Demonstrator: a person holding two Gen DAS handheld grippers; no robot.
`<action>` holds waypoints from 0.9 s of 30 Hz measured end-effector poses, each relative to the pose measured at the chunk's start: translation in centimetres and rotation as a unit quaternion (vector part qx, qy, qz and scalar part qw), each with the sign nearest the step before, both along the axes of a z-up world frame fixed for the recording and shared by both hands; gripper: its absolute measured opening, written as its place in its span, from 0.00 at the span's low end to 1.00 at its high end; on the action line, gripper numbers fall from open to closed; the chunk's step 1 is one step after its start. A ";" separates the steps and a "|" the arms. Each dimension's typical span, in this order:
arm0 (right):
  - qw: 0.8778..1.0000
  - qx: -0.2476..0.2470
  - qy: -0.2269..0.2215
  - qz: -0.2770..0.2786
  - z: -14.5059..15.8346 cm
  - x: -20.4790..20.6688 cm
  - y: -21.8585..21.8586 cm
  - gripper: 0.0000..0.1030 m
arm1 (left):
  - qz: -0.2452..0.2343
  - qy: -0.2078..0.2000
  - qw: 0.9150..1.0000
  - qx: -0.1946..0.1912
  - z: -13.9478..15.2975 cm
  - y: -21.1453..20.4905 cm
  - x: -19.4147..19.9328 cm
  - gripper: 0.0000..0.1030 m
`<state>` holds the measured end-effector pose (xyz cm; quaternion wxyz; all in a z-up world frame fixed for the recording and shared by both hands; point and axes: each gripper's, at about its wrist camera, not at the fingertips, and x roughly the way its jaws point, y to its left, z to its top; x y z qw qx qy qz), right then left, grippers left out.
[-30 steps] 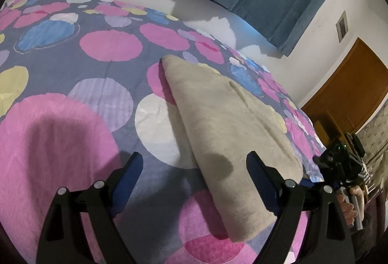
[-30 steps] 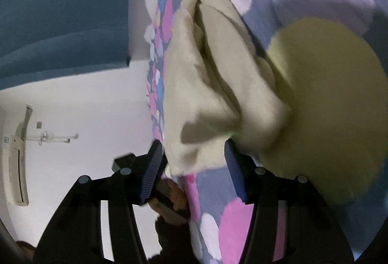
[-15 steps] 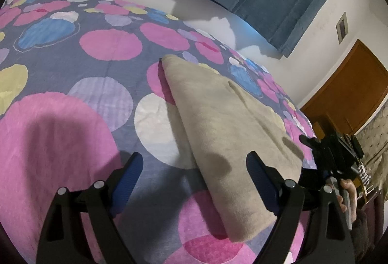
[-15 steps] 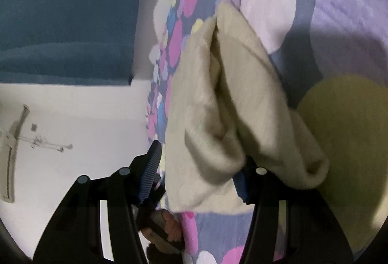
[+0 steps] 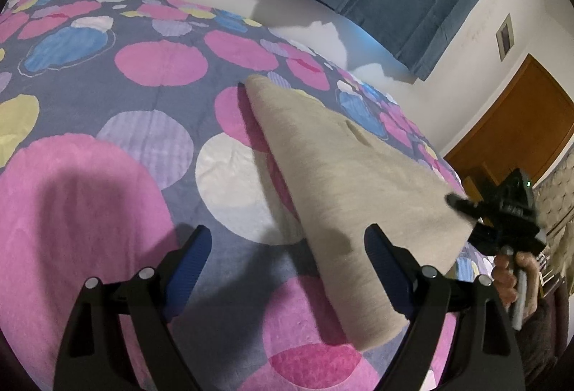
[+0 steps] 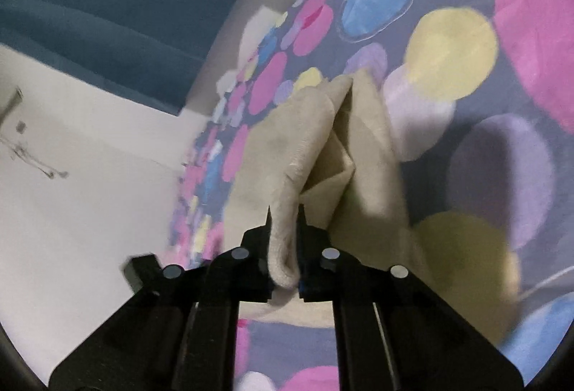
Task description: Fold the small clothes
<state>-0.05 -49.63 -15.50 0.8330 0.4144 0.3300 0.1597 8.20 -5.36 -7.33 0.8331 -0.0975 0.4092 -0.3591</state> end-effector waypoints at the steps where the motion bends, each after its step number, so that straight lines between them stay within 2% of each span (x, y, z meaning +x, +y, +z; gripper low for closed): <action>1: 1.000 0.003 0.012 -0.003 -1.1 -0.1 -0.4 0.08 | -0.001 0.000 1.000 0.000 0.0 0.0 0.0 0.83; 3: 0.999 0.013 0.036 -0.007 -3.6 -0.3 -1.0 0.08 | -0.001 0.000 1.000 0.001 0.0 0.0 0.0 0.83; 6: 0.999 0.030 0.042 -0.002 -5.2 -0.4 -0.8 0.08 | -0.004 0.001 1.000 0.003 -0.1 -0.1 0.0 0.83; 12: 0.998 0.038 0.035 0.030 -3.7 -0.3 -1.2 0.16 | -0.012 -0.001 1.000 0.004 -0.1 -0.5 -0.3 0.83; 16: 0.998 0.030 0.029 0.041 -2.3 1.5 -2.3 0.30 | -0.022 -0.003 1.000 0.006 -0.1 -1.0 -0.6 0.83; 27: 0.998 0.015 0.048 0.036 -2.4 11.1 -3.2 0.30 | -0.030 0.001 0.999 0.016 -0.4 -1.5 -0.8 0.83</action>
